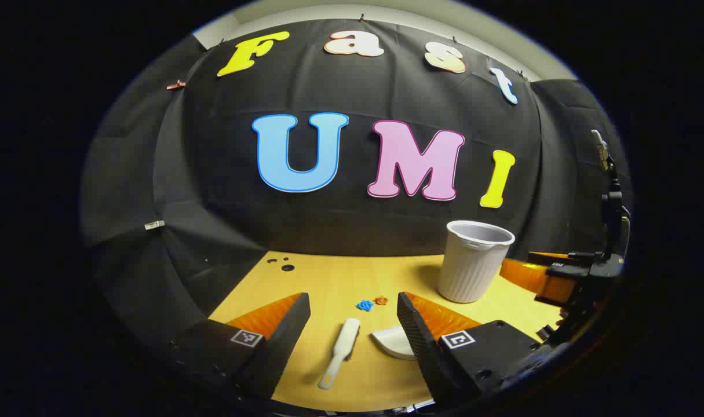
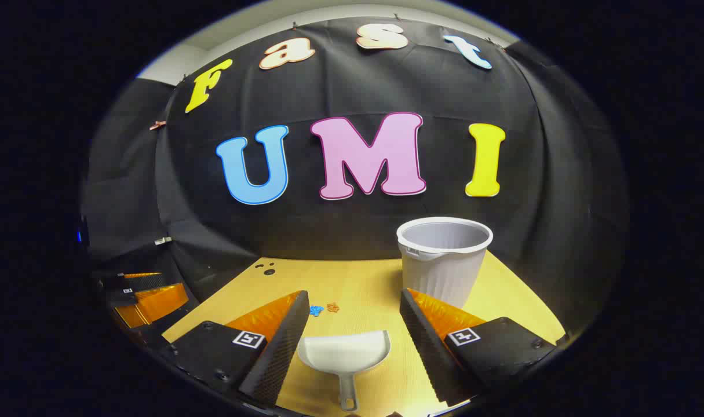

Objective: Pick up the small broom and dustpan from the desktop, sweep the trash into the dustpan with the broom, and then empty the trash into the garbage bin.

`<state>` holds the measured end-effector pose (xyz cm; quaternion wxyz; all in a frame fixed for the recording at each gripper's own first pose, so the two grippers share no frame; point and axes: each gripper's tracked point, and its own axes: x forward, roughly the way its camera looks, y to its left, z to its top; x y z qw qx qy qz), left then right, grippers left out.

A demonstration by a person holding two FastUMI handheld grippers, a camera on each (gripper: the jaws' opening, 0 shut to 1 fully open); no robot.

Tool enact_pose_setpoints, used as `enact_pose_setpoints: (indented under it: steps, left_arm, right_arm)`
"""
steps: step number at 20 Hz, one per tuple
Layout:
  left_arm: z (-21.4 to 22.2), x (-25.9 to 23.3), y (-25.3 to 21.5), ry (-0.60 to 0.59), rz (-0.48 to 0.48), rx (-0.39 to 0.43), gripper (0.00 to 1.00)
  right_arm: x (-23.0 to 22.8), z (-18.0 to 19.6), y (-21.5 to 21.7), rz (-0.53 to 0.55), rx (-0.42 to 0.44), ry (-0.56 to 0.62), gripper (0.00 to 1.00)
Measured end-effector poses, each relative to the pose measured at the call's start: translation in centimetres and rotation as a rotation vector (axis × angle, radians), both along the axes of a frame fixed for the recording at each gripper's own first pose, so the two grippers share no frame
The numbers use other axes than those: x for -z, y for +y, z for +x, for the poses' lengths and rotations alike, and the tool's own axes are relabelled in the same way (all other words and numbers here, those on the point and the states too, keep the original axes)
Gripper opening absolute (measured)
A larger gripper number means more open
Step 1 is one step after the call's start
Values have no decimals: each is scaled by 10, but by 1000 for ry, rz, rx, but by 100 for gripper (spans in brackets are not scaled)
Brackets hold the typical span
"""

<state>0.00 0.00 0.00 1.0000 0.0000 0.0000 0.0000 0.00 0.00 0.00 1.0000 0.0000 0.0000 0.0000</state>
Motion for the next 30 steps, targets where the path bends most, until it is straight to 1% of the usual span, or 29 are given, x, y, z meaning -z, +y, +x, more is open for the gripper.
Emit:
enact_pose_setpoints:
  steps: [3,7,10,13,17,19,21,25,27,30]
  left_arm:
    - [6,0,14,-7,-17,-5,95]
    - [17,11,36,-19,-40,-54,96]
    - [27,28,47,26,-68,-70,95]
    - [35,45,52,83,-99,-52,96]
    - [58,92,56,259,-106,-32,96]
    - [71,121,49,370,-122,-3,96]
    - [81,158,35,492,-142,41,96]
    - [100,207,31,659,-100,68,96]
    - [112,227,28,747,-73,72,96]
    - [128,250,23,855,-19,84,95]
  right_arm:
    - [-2,3,-10,-2,41,5,98]
    - [1,2,-9,-17,33,21,99]
    - [12,3,-8,-48,17,52,99]
    - [25,7,0,-61,-8,93,99]
    - [47,18,13,-76,-49,153,99]
    - [59,24,19,-80,-69,190,99]
    - [72,28,17,-98,-68,224,99]
    - [97,33,13,-101,-82,296,99]
    - [112,38,-4,-101,-48,338,99]
    - [126,42,-28,-47,4,394,99]
